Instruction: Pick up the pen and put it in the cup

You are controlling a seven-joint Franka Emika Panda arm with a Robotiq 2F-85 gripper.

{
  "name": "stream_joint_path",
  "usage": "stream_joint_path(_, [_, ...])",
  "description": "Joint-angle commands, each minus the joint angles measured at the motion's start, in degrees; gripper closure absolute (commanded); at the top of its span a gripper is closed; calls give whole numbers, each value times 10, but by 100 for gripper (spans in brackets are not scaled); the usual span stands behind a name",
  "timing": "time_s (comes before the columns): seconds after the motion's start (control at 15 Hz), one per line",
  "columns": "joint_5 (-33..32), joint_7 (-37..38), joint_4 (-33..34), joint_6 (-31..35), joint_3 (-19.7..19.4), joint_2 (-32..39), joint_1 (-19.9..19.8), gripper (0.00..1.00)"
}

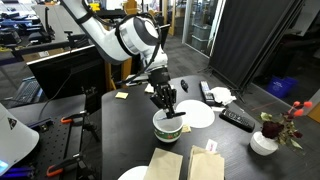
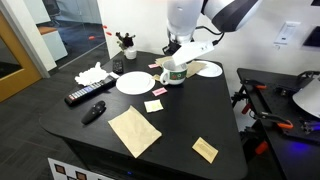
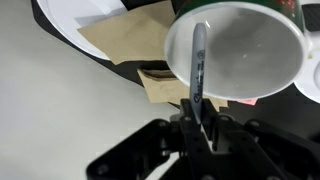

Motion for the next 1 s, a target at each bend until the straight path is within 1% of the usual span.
stream_joint_path(0.0, [-12, 16, 17, 0, -3, 13, 7, 61])
stream_joint_path(0.07, [-12, 16, 18, 0, -3, 15, 7, 60])
stream_joint_path(0.2, [-12, 15, 20, 0, -3, 17, 8, 46])
stream_joint_path(0.4, [-11, 13, 21, -1, -2, 15, 10, 22])
stream_joint_path(0.6, [-7, 6, 18, 0, -1, 7, 11, 1])
stream_joint_path(0.67, [-6, 5, 13, -1, 0, -1, 11, 0])
stream_joint_path(0.93, [2, -11, -2, -1, 4, -37, 11, 0])
